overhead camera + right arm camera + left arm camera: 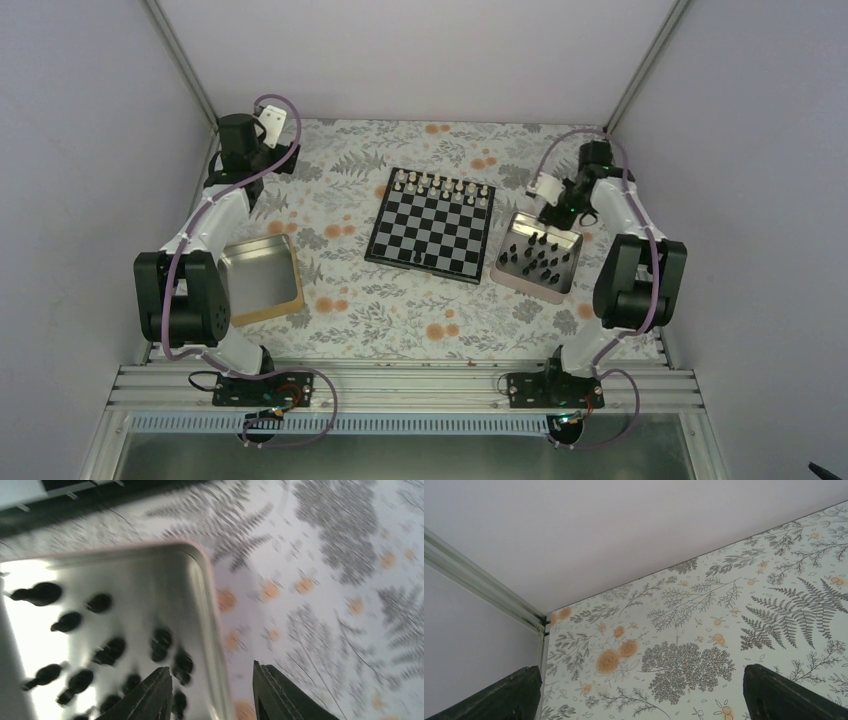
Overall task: Set up the chess pieces on the board
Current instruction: Pick up the chess piece from the storage box, then place the chess piece on the chessboard.
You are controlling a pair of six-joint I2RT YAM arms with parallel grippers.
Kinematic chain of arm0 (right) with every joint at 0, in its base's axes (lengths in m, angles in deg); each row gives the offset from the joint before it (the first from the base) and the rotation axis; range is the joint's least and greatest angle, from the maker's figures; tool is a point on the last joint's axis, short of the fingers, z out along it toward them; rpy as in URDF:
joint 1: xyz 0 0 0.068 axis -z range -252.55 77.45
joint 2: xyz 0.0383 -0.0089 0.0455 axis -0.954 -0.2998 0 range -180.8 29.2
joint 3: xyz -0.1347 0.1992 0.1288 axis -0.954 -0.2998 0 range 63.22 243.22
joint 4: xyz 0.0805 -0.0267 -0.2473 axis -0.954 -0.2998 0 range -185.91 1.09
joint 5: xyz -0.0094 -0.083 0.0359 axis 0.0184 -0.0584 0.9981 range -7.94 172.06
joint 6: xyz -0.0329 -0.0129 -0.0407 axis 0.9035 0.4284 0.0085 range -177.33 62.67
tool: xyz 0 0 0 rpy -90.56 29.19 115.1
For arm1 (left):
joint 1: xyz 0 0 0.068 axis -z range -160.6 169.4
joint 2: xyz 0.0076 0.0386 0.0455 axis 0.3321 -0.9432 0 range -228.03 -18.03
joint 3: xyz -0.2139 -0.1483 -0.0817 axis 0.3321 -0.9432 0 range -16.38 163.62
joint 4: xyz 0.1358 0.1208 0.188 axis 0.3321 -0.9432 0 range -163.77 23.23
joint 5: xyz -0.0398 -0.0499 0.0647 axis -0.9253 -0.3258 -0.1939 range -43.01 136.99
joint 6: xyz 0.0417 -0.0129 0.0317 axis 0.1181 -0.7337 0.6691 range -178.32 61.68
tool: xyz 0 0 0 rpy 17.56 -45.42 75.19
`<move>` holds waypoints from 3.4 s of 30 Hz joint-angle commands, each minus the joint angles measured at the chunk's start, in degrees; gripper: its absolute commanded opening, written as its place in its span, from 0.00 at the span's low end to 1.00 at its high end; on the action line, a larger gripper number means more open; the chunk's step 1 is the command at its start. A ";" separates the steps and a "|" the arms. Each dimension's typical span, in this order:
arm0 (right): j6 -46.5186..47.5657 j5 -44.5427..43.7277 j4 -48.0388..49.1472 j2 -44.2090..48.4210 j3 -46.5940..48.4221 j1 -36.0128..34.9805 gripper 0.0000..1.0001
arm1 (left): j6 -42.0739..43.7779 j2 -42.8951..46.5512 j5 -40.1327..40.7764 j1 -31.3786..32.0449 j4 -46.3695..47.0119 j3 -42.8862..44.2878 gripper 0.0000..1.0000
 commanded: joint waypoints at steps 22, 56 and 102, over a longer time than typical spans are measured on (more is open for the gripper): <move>-7.87 -1.41 -4.32 -5.76 -1.64 -5.72 0.29 | 0.95 -0.29 -2.56 0.17 -0.71 0.54 1.00; -8.14 -2.77 -6.28 -4.07 -1.06 -5.99 0.13 | 0.89 0.36 -3.23 0.16 -0.63 -0.03 1.00; -16.45 -1.77 -13.70 -17.34 18.53 -43.93 0.11 | 0.49 1.07 -1.62 0.16 -2.86 1.65 1.00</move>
